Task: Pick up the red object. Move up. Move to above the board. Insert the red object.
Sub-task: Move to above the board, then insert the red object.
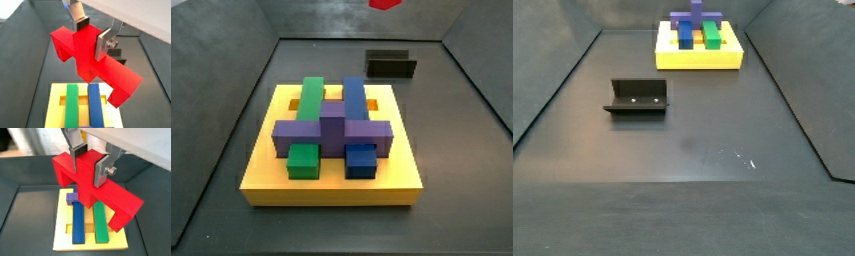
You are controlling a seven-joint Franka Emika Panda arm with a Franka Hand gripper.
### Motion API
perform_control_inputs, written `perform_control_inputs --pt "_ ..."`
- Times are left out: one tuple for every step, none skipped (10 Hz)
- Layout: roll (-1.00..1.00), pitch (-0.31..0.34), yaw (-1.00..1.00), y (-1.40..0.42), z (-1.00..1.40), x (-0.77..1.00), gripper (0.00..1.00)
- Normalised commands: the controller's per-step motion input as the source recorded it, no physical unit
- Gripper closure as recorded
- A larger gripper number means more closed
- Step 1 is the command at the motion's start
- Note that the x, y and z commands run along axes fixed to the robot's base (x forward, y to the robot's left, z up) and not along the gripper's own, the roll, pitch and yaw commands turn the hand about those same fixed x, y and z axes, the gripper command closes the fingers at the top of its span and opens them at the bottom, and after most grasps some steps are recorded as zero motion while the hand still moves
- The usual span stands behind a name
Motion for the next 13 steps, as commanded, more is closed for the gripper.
perform_control_inputs --pt "0.02 0.105 1.0 -0.16 0.05 0.05 1.0" --pt "0.02 0.114 1.0 -0.11 0.04 0.05 1.0" --pt "0.03 0.128 1.0 -0.08 0.03 0.06 1.0" --pt "0.03 0.144 1.0 -0.06 0.03 0.06 1.0" --pt "0.04 0.168 1.0 -0.05 0.03 0.06 1.0" --pt "0.05 0.193 1.0 -0.04 0.04 0.06 1.0" --pt "0.06 0.244 1.0 -0.04 0.04 0.06 1.0" --pt "0.06 0.253 0.92 -0.04 0.03 0.06 1.0" --pt "0.06 0.213 0.56 -0.04 0.03 0.07 1.0" --pt "0.05 0.19 0.41 -0.03 0.03 0.07 1.0" --pt "0.05 0.148 0.21 -0.03 0.03 0.06 1.0" --pt "-0.15 0.0 0.2 0.28 -0.55 0.07 1.0" --pt "-0.23 0.0 0.19 0.29 -0.63 0.05 1.0"
